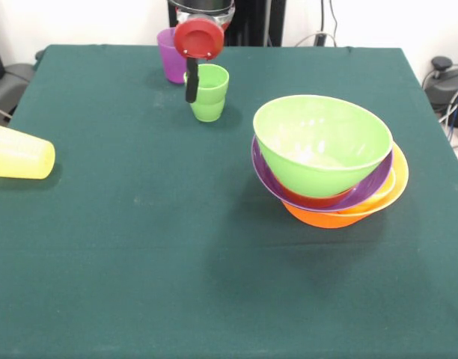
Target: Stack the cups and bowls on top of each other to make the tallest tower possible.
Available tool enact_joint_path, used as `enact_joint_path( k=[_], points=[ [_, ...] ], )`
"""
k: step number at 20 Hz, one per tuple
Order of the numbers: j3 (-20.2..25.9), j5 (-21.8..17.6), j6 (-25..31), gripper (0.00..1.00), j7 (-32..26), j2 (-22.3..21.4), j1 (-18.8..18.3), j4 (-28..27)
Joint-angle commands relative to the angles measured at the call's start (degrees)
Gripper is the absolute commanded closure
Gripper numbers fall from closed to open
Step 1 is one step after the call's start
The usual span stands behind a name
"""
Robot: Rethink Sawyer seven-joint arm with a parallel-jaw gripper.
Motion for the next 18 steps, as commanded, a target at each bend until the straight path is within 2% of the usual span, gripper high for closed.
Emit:
enact_joint_path(
  k=[1, 4, 8, 11, 18],
  points=[
    [5.39, -6.0, 4.44, 0.0, -5.13, -3.45, -2.96, 0.23],
    [5.95, -7.0, 2.09, 0.0, -5.52, -3.54, -3.64, 2.18],
    [9.51, -8.36, -8.29, 0.0, -5.57, -3.67, -5.95, 9.77],
    [12.38, -8.95, -12.55, 0.0, -4.46, -3.82, -7.98, 14.22],
    [17.08, -10.28, -19.41, 0.0, -1.48, -2.66, -11.17, 17.9]
  ],
)
